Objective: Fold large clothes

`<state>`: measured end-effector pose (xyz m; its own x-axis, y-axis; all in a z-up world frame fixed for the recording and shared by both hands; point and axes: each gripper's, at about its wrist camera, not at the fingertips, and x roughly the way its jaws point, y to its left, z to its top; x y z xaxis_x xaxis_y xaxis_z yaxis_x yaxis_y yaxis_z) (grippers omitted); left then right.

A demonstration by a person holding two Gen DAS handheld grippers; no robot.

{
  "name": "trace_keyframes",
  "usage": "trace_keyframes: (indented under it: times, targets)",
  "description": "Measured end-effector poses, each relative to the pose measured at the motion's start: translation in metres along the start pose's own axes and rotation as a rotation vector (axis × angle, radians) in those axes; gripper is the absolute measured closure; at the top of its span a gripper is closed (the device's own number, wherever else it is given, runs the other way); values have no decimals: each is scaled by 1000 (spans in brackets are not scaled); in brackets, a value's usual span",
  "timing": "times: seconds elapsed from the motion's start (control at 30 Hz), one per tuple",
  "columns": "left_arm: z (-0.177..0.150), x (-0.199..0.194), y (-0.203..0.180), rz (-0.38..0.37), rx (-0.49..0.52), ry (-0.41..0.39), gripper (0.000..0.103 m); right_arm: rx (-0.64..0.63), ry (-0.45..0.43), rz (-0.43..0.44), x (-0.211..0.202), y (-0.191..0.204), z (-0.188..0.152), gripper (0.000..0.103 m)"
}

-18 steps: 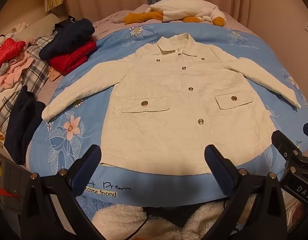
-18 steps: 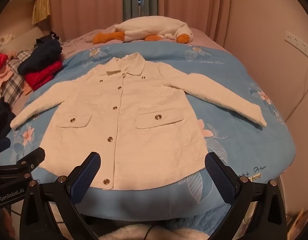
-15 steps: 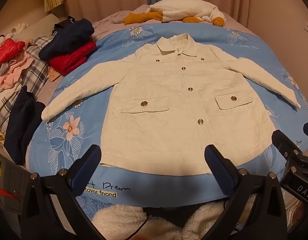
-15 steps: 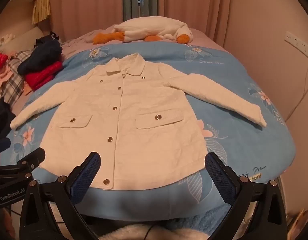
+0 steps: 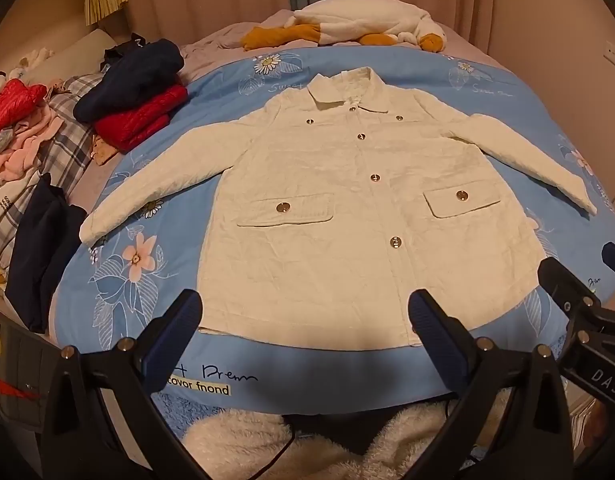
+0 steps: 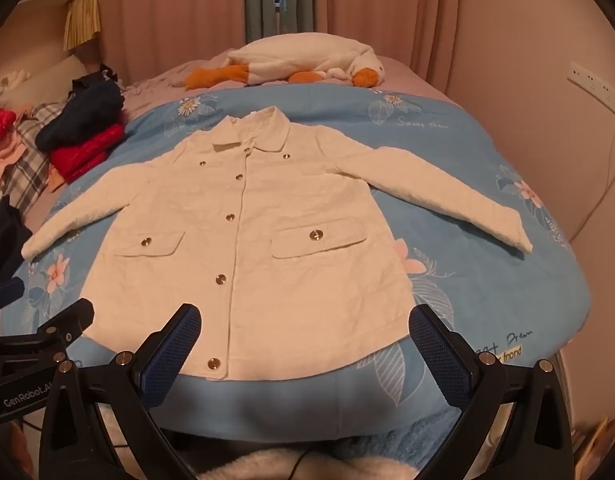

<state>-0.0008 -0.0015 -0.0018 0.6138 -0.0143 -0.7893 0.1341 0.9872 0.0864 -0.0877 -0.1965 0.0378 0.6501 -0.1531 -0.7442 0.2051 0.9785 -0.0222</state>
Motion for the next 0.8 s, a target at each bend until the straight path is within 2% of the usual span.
trace_keyframes:
  times: [0.8]
  targets:
    - [1, -2, -2, -6, 4, 0, 0, -9, 4, 0, 2, 1, -3, 0]
